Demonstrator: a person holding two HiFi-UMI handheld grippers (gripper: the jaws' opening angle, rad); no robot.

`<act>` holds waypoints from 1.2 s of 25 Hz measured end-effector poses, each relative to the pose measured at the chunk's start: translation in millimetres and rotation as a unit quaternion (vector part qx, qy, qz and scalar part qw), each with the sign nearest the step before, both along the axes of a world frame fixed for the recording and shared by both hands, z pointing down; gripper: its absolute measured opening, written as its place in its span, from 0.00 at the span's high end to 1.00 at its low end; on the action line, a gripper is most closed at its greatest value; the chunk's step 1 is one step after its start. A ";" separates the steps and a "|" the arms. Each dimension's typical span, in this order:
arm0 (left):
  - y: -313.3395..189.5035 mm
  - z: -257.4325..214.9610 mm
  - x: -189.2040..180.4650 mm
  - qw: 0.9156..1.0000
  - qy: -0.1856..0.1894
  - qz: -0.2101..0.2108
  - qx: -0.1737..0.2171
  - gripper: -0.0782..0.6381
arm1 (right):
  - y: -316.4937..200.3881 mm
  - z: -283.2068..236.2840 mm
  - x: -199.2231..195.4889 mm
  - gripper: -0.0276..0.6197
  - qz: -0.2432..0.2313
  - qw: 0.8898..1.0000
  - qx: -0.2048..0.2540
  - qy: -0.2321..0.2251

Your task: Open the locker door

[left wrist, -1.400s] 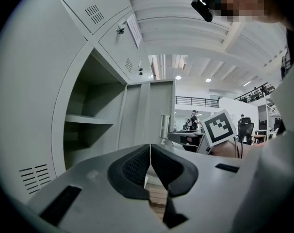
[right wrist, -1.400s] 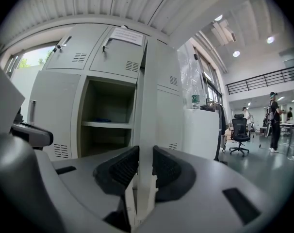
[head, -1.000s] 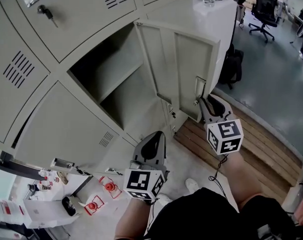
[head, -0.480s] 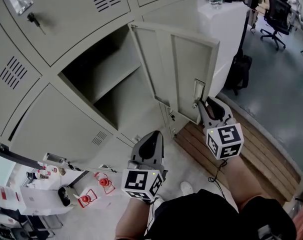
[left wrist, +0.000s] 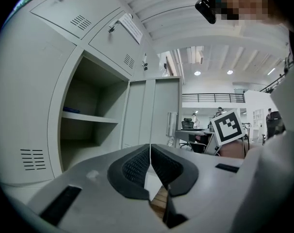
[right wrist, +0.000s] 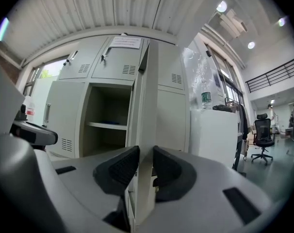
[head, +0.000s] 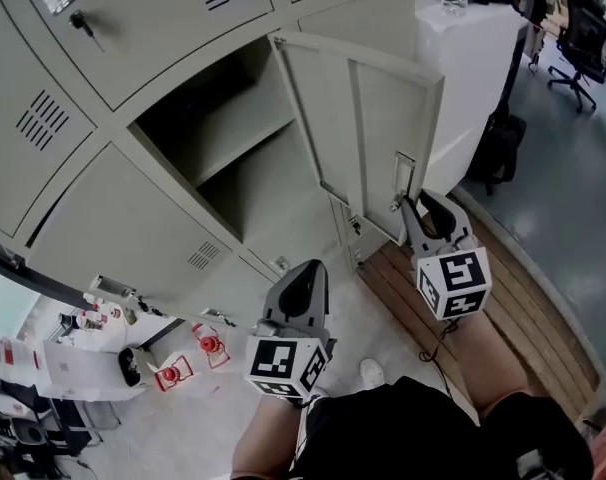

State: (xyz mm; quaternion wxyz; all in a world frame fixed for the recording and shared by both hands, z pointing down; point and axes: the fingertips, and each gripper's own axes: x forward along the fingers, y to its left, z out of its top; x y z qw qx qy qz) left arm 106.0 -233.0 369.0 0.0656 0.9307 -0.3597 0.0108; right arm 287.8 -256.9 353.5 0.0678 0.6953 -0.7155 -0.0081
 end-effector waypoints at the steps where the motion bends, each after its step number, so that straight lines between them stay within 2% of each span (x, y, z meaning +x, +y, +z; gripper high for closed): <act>1: 2.1 -0.4 -2.3 1.000 -0.001 -0.002 0.001 0.86 | 1.1 0.2 -0.8 0.73 0.000 1.000 0.000 0.000; 7: 13.8 -3.4 -27.0 1.000 0.001 -0.014 0.000 0.86 | 11.5 0.5 -13.4 0.73 0.005 1.000 -0.002 -0.001; 13: 32.0 -3.1 -67.4 1.000 -0.002 -0.017 -0.002 0.86 | 34.0 -0.7 -39.1 0.74 0.032 0.999 0.007 -0.003; 17: 49.3 -1.7 -96.3 1.000 0.004 -0.019 -0.003 0.86 | 54.8 -0.3 -69.3 0.81 0.033 0.999 0.009 0.003; 18: 54.8 -1.2 -102.6 1.000 0.005 -0.019 -0.003 0.86 | 60.1 0.0 -78.0 0.85 0.030 1.000 0.008 0.003; 21: 71.3 -1.3 -121.9 1.000 0.009 -0.017 -0.005 0.86 | 75.6 0.8 -108.9 0.87 0.013 1.000 0.000 0.005; 25: 93.6 1.3 -146.1 1.000 0.011 -0.016 -0.007 0.86 | 95.8 4.2 -153.5 0.87 -0.018 1.000 -0.008 0.012; 30: 119.6 10.7 -175.9 1.000 0.007 -0.016 -0.013 0.86 | 121.6 16.3 -204.5 0.87 -0.052 0.998 -0.020 0.000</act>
